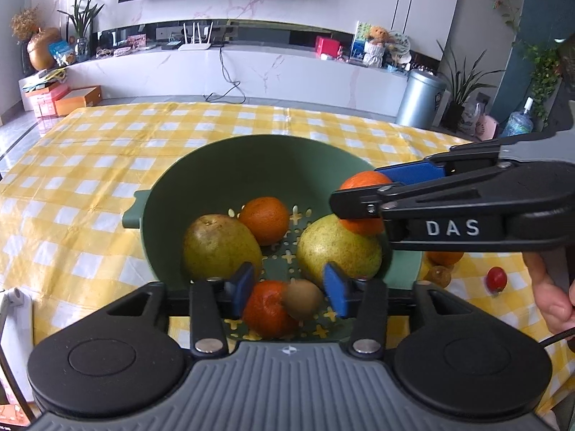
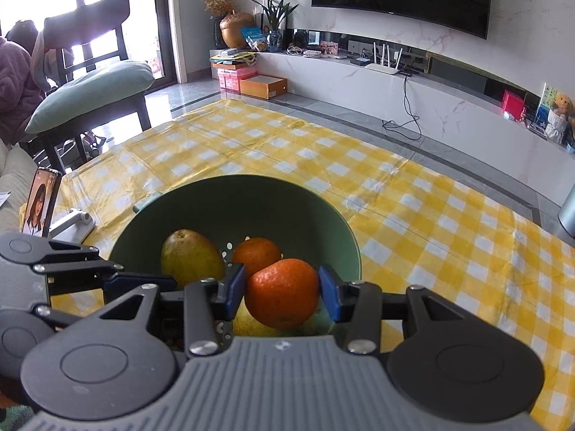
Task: Organize fruits
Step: 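Carry the kiwi and orange into the green colander and open both tools, then lift both open tools out of the colander toward the loose fruit, then grasp a brown kiwi with the left tool while the right tool grasps another kiwi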
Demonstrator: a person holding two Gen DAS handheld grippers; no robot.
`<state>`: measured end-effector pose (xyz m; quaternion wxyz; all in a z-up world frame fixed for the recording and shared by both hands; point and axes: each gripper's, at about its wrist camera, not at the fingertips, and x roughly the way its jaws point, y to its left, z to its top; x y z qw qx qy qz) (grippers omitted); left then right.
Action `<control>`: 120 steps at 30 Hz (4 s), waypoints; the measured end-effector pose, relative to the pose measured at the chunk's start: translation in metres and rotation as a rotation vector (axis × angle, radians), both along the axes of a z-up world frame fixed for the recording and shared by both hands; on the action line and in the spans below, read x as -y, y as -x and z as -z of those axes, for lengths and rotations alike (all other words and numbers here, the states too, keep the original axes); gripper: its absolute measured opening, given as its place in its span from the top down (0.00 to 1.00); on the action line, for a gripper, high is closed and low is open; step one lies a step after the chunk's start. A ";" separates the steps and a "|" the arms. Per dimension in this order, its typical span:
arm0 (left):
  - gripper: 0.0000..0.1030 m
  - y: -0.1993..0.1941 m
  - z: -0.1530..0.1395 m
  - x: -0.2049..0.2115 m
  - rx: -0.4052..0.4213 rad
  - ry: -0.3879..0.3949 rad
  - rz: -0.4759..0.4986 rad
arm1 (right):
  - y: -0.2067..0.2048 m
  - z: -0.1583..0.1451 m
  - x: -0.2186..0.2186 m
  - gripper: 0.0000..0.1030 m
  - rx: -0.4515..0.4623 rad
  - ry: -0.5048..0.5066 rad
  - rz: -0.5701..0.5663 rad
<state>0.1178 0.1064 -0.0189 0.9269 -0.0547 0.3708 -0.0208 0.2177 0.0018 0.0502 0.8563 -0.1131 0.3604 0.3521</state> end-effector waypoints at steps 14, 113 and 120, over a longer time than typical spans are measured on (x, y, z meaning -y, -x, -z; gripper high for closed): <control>0.36 0.004 0.000 0.001 0.026 -0.002 0.003 | -0.005 -0.005 0.009 0.43 -0.040 -0.037 0.055; 0.70 0.041 -0.019 0.105 -0.123 0.019 0.189 | 0.084 0.042 0.143 0.53 -0.202 -0.033 0.176; 0.70 0.041 -0.028 0.086 -0.089 0.056 0.154 | 0.083 0.048 0.128 0.57 -0.190 -0.003 0.140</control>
